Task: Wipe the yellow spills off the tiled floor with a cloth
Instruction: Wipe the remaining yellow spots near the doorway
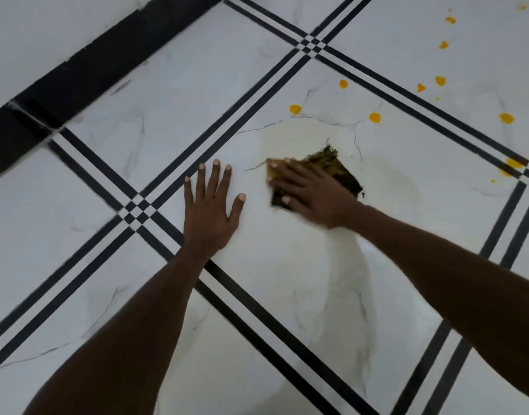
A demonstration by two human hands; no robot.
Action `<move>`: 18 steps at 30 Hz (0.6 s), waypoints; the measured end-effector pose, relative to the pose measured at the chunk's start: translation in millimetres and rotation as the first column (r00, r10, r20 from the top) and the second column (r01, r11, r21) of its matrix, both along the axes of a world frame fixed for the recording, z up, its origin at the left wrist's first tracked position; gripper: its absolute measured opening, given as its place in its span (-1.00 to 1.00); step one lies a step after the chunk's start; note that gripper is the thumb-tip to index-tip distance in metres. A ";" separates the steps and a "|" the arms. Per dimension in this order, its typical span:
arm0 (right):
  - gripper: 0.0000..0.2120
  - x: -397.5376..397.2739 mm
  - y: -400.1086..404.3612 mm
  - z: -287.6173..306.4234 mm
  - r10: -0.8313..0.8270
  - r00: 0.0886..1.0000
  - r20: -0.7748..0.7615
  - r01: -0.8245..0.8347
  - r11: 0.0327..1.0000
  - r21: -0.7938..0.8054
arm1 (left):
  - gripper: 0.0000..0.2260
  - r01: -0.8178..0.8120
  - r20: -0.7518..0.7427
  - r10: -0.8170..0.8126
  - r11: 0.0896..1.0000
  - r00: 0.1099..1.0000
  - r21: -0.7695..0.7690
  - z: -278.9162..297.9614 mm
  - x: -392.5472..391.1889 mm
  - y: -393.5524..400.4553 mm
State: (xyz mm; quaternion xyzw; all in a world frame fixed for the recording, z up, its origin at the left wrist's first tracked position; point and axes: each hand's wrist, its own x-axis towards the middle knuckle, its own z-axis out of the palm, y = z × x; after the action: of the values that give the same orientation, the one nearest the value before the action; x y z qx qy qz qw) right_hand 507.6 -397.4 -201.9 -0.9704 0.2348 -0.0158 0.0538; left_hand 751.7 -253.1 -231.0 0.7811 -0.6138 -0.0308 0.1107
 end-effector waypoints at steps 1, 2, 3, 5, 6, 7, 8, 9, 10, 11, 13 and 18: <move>-0.47 -1.1 -15.2 3.5 -0.103 0.995 0.001 0.103 0.995 -0.006 | -0.39 -0.002 -0.001 0.002 1.000 1.000 -0.003 -0.4 0.6 -0.1; -0.44 4.9 -30.0 7.2 -0.237 0.971 -0.006 0.237 0.971 0.001 | -0.39 0.001 -0.007 -0.001 1.000 1.000 -0.004 -0.7 1.1 -0.1; -0.41 17.5 -41.2 11.4 -0.348 0.937 -0.021 0.348 0.937 0.029 | -0.40 0.005 -0.007 -0.005 1.000 1.000 -0.006 -1.4 1.1 0.3; -0.37 51.5 -38.0 14.9 -0.387 0.921 -0.055 0.389 0.919 0.060 | -0.41 0.003 -0.006 -0.003 1.000 1.000 -0.009 -1.4 0.1 -0.7; -0.37 64.9 -22.3 14.7 -0.324 0.944 -0.058 0.327 0.944 0.045 | -0.42 0.000 -0.008 0.000 1.000 1.000 -0.008 -1.1 0.3 -1.5; -0.39 70.9 0.0 12.6 -0.223 0.973 -0.061 0.225 0.974 0.029 | -0.43 -0.001 -0.012 0.001 1.000 1.000 -0.004 -0.5 0.7 -1.5; -0.42 66.5 22.9 10.2 -0.117 0.991 -0.068 0.118 0.993 0.000 | -0.43 -0.005 -0.012 0.004 1.000 1.000 -0.003 -0.1 0.8 -0.8; -0.45 53.8 40.2 8.3 -0.031 0.996 -0.089 0.030 0.999 -0.016 | -0.43 -0.005 -0.007 0.005 1.000 1.000 -0.003 0.7 1.0 -0.7; -0.45 37.6 48.7 8.9 0.042 0.993 -0.108 -0.043 0.999 -0.008 | -0.44 0.002 -0.003 -0.002 1.000 1.000 -0.002 1.5 1.0 -0.5; -0.45 22.4 45.6 9.3 0.085 0.990 -0.108 -0.085 0.996 0.006 | -0.44 0.007 -0.004 -0.007 1.000 1.000 -0.003 2.4 0.2 0.1; -0.45 4.9 18.0 8.3 0.012 0.998 -0.060 -0.011 1.000 0.008 | -0.44 0.009 -0.008 -0.009 1.000 1.000 -0.013 2.1 -0.6 0.3; -0.33 65.5 -34.3 8.6 -0.315 0.949 0.013 0.312 0.945 0.101 | -0.44 0.010 0.004 -0.010 1.000 1.000 -0.011 -0.4 0.8 0.3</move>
State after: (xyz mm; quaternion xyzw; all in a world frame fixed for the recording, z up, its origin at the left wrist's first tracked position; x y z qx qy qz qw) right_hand 573.1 -431.7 -193.3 -0.9167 0.3856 -0.0269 0.1012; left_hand 752.5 -252.8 -231.5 0.7773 -0.6182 -0.0264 0.1135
